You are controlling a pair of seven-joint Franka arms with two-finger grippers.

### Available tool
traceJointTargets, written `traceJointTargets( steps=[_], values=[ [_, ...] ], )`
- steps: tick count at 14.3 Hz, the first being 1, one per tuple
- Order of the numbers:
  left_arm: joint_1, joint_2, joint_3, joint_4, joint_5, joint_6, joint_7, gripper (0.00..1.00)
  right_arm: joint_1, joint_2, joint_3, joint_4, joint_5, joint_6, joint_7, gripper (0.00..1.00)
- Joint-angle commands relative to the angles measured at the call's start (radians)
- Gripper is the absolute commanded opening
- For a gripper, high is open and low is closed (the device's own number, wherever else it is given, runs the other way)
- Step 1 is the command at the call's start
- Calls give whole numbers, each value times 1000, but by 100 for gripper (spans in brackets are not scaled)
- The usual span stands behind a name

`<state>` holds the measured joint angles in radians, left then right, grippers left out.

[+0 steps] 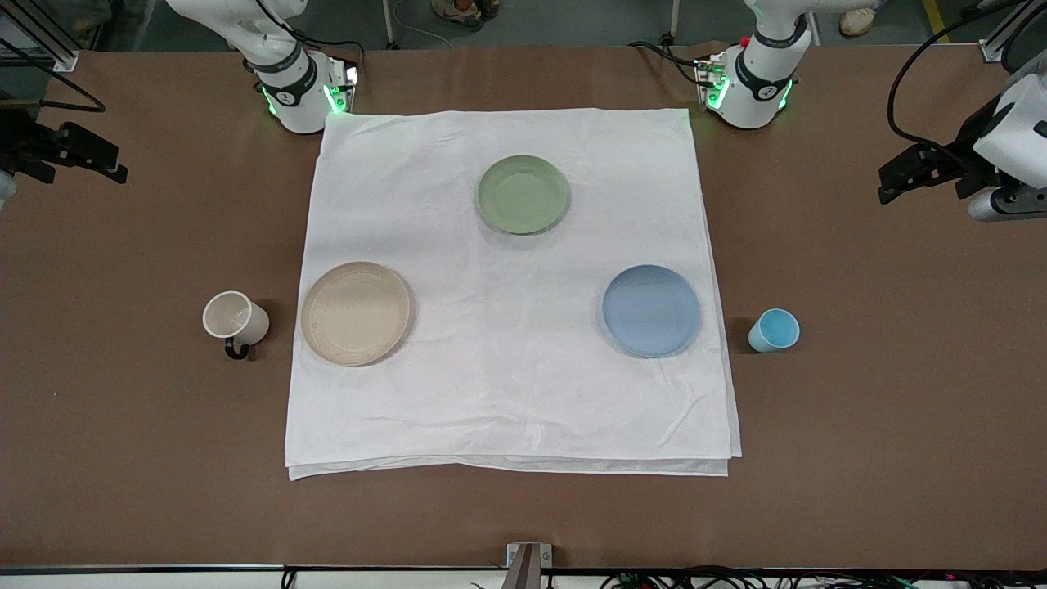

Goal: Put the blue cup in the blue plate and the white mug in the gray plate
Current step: 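Move the left gripper toward the blue cup while the right gripper waits, then grasp the blue cup with the left gripper while the right gripper grasps the mug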

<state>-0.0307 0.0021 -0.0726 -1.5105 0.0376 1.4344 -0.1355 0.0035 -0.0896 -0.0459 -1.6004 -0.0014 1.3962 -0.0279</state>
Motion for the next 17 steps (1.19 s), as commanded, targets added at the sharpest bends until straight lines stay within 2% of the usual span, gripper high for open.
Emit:
traceJointTargets(
  steps=[1, 4, 9, 12, 15, 16, 17],
  values=[
    [8, 7, 5, 16, -15, 3, 30, 100, 3, -44, 1, -49, -11, 18, 5, 100],
    [9, 45, 5, 18, -8, 12, 28, 100, 3, -45, 0, -52, -8, 20, 3, 100],
    [12, 171, 13, -13, 1, 174, 18, 100, 3, -32, 0, -11, -5, 9, 3, 100],
    [25, 193, 14, -158, 2, 389, 7, 100, -3, 51, -2, 13, -8, 67, 5, 100],
    [47, 225, 13, -339, 8, 669, 5, 100, -16, 216, -5, 13, -3, 261, 2, 100],
    [48, 239, 13, -382, 8, 746, 5, 97, -17, 276, -6, 13, -3, 312, 0, 100],
    [49, 258, 13, -425, 8, 808, 5, 90, -16, 325, -6, 10, -5, 361, 0, 100]
  ],
)
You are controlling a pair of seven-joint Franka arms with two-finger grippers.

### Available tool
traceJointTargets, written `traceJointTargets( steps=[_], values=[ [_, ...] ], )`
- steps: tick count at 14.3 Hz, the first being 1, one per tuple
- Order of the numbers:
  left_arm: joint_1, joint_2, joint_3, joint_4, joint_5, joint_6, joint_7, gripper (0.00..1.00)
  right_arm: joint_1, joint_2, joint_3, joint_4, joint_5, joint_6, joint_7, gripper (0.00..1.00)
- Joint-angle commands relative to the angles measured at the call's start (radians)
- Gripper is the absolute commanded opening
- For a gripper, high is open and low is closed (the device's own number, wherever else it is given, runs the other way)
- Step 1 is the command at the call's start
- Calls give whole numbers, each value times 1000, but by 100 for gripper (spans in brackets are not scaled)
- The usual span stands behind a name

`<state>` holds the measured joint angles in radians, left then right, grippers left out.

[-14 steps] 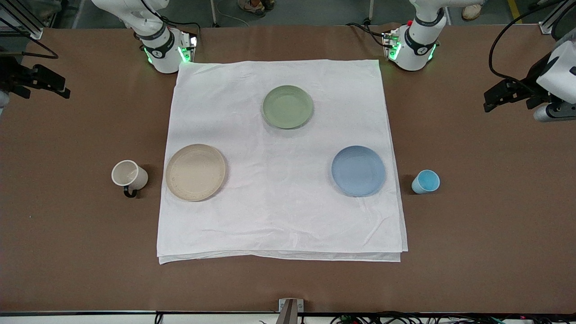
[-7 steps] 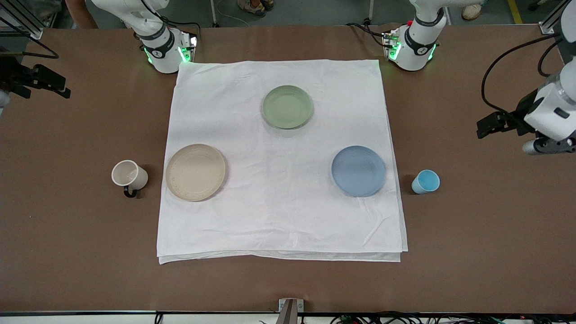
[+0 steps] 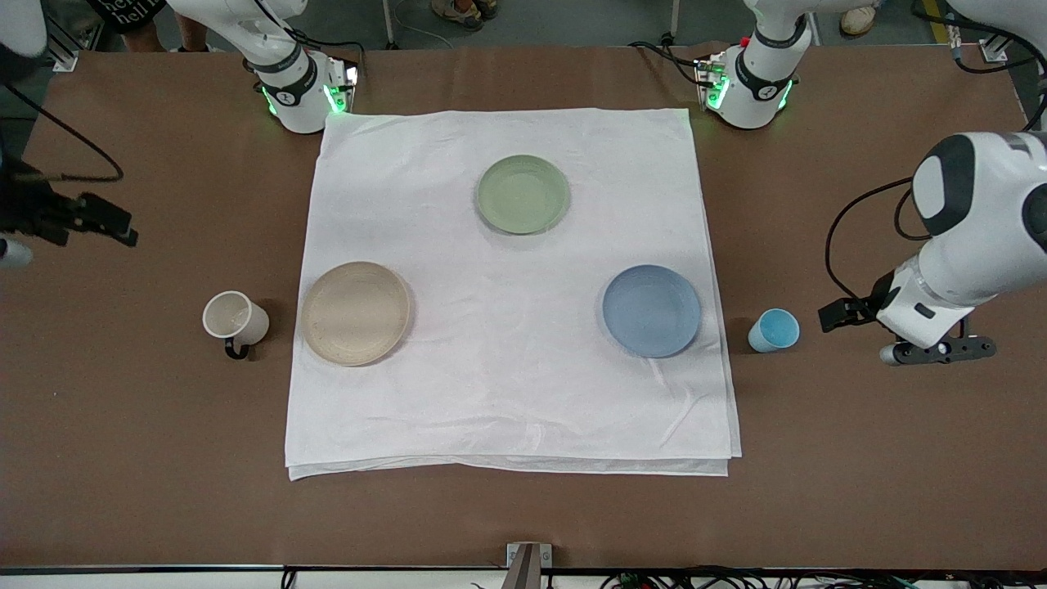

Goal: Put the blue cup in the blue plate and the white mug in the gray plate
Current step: 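Grasp the blue cup with the left gripper while the right gripper grasps the mug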

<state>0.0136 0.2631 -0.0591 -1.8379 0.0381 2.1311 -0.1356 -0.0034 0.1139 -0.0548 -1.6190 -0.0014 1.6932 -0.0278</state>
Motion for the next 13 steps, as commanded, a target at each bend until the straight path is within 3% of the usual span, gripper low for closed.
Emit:
traceJointTargets(
  steps=[1, 3, 8, 10, 13],
  values=[
    [5, 11, -1, -125, 8, 150, 5, 84, -9, 163, 4, 19, -3, 103, 0, 100],
    [6, 42, 1, -158, 8, 190, 5, 80, -6, 242, 4, -13, -2, 189, 3, 100],
    [17, 119, -4, -187, 8, 230, 5, 62, -20, 323, 4, -260, 0, 569, 5, 97],
    [17, 145, -4, -195, 8, 272, 4, 51, -23, 354, 4, -275, 0, 602, 5, 86],
    [14, 160, -4, -208, 6, 313, 4, 20, -23, 357, 4, -288, 0, 602, 5, 60]
  ],
)
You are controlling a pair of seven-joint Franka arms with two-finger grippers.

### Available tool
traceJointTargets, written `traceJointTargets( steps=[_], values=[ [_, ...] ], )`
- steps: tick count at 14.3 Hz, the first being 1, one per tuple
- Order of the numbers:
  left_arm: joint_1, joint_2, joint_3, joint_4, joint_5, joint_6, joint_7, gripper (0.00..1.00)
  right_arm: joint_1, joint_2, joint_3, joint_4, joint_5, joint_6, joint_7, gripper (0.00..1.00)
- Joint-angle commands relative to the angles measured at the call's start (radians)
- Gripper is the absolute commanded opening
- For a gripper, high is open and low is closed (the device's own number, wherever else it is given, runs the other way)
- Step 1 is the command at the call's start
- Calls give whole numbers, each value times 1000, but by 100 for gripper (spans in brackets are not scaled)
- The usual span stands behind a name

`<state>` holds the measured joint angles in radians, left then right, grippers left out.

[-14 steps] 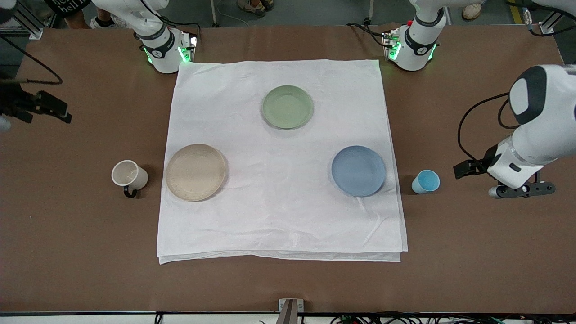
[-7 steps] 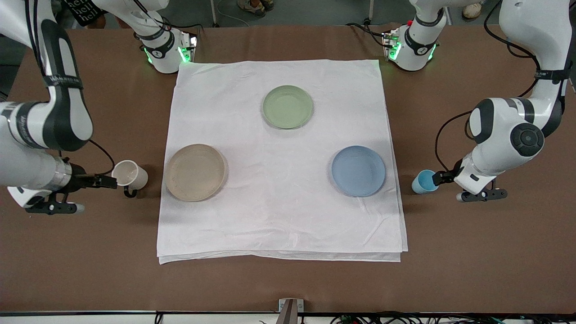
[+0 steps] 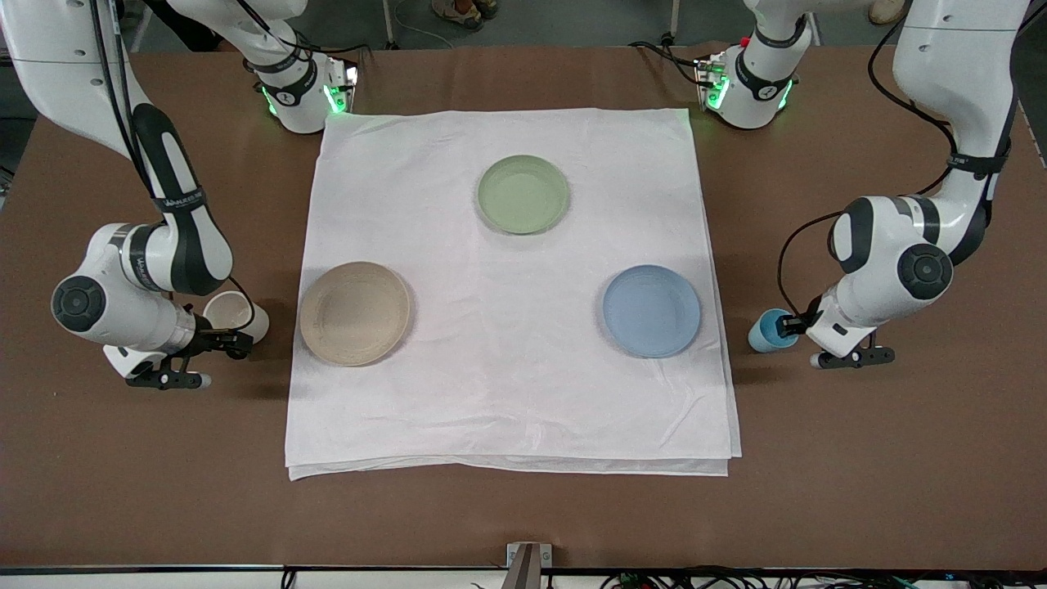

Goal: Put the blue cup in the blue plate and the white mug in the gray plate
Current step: 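Carry the blue cup over the blue plate while the right gripper carries the mug, then lower the blue cup onto the blue plate while the right gripper lowers the mug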

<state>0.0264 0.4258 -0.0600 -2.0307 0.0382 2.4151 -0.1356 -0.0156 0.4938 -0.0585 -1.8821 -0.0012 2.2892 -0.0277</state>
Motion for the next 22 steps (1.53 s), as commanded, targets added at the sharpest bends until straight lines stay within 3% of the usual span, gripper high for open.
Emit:
traceJointTargets(
  steps=[1, 2, 5, 7, 8, 12, 14, 17, 22],
  values=[
    [1, -4, -4, -16, 6, 27, 2, 12, -10, -21, 9, -28, 0, 3, 5, 52],
    [1, -13, -6, -16, 8, 24, 2, 5, -10, -20, 9, -34, 0, 4, 5, 43],
    [-8, -80, -20, -8, 8, -29, -28, 0, -10, -18, 9, -41, 1, 6, 5, 32],
    [-6, -129, -67, 6, 6, -94, -80, 0, -9, -15, 11, -37, 1, -2, 9, 7],
    [-6, -149, -87, 6, 6, -125, -113, 0, -4, -20, 12, -29, 1, -16, 14, 0],
    [-10, -147, -208, 0, 8, -148, -333, 0, 29, -102, 49, 47, 130, -249, 121, 0],
    [-22, -131, -224, -2, 8, -140, -381, 0, 75, -148, 87, 22, 148, -257, 265, 0],
    [-80, -105, -222, -9, 8, -119, -479, 0, 129, -161, 141, -18, 150, -215, 420, 0],
    [-128, -88, -222, -126, 8, 47, -582, 0, 190, -143, 164, -159, 147, 47, 462, 1]
  ],
)
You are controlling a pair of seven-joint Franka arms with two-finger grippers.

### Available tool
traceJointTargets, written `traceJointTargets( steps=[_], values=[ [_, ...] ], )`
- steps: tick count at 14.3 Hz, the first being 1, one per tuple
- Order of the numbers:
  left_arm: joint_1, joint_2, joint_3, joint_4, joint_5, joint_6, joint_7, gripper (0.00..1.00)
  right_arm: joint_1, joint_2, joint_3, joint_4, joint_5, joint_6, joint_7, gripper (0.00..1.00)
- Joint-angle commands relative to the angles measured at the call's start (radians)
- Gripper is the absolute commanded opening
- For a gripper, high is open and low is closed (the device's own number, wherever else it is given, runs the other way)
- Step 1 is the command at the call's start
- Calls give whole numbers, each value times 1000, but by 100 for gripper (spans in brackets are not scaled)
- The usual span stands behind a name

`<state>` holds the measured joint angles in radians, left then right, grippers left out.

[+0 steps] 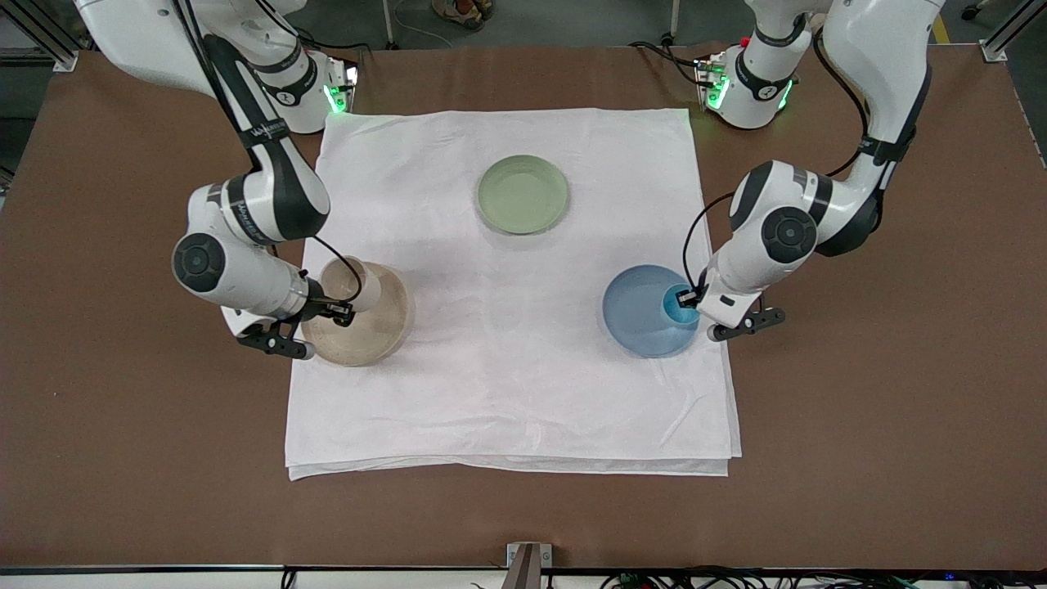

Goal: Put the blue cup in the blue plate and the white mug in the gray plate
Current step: 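Lower the blue cup onto the blue plate while the right gripper lowers the mug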

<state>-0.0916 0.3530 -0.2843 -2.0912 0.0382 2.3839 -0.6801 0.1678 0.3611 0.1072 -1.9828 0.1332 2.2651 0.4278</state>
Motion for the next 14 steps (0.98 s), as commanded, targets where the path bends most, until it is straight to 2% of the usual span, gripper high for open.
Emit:
traceJointTargets(
  steps=[1, 3, 4, 5, 6, 7, 10, 12, 14],
  values=[
    [-17, -12, 2, -81, 8, 99, -47, 0, 7, 4, -3, -57, 9, 76, 6, 1],
    [-40, -5, 2, -101, 8, 136, -88, 6, 6, 12, -3, -54, 2, 76, 5, 5],
    [-42, -5, 2, -102, 8, 138, -110, 12, 6, 16, -6, -51, 2, 76, 5, 12],
    [-42, -8, 2, -101, 8, 138, -111, 36, -1, 22, -8, -48, 0, 76, 3, 25],
    [-37, -12, 2, -96, 8, 138, -110, 79, -2, 22, -6, -45, 0, 77, 3, 63],
    [-33, -22, 4, -90, 8, 138, -105, 100, 1, 22, -8, -38, 0, 74, 5, 100],
    [-20, -86, 13, -44, 8, 112, -101, 100, -5, 19, -11, 54, 0, -16, -14, 100],
    [25, -123, 11, 44, 9, -5, -67, 100, -36, 19, -24, 180, -32, -186, -84, 100],
    [78, -135, 10, 181, 9, -183, 52, 100, -106, 16, -26, 277, -60, -321, -238, 100]
  ],
)
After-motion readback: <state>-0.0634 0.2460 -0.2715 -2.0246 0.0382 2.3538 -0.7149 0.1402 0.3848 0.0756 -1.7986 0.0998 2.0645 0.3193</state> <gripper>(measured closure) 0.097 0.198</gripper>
